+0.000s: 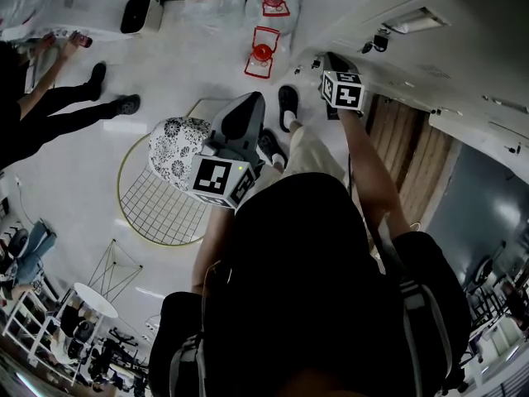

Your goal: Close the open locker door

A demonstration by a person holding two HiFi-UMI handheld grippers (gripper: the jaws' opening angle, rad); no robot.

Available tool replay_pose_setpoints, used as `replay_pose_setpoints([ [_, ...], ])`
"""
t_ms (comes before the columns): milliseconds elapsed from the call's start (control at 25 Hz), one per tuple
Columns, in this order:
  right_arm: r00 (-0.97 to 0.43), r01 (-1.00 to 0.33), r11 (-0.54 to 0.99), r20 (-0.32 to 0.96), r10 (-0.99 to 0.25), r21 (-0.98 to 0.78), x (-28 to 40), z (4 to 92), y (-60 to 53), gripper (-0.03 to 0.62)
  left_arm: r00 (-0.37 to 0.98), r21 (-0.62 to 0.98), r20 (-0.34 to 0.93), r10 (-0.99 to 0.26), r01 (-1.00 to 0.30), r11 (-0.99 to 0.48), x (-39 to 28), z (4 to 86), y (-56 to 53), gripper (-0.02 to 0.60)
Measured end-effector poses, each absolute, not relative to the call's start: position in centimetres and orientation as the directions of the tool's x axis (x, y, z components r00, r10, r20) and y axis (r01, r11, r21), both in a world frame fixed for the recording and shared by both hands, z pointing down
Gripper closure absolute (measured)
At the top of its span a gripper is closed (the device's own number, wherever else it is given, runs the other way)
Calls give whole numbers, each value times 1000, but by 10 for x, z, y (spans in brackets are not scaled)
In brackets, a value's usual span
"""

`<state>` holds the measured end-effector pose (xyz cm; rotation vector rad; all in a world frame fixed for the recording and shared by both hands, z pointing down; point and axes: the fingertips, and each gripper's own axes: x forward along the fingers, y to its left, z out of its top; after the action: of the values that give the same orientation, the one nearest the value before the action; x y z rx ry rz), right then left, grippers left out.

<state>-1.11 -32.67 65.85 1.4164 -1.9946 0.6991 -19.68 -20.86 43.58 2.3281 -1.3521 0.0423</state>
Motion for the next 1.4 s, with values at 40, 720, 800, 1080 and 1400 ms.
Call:
replay_pose_setpoints([
  [40,-260,-952,295,720,-644,-80,-11,658,-326,592,521,361,242,-819,-832,-422,-197,435,-208,563],
  [720,-263,-954,292,667,-697,-71,-12,626,-278,592,508,334,212,-835,-840,-427,-208,416,-149,563],
  [800,-265,-953,295,658,-705,-68,-11,620,-269,592,507,330,206,-837,-841,-429,-209,413,-139,563],
  [1080,-279,-949,308,635,-721,-67,-6,604,-241,592,506,308,194,-840,-844,-438,-206,404,-111,563],
  [1400,-306,-944,320,579,-756,-82,3,587,-229,592,518,298,209,-830,-842,-450,-190,407,-96,563],
])
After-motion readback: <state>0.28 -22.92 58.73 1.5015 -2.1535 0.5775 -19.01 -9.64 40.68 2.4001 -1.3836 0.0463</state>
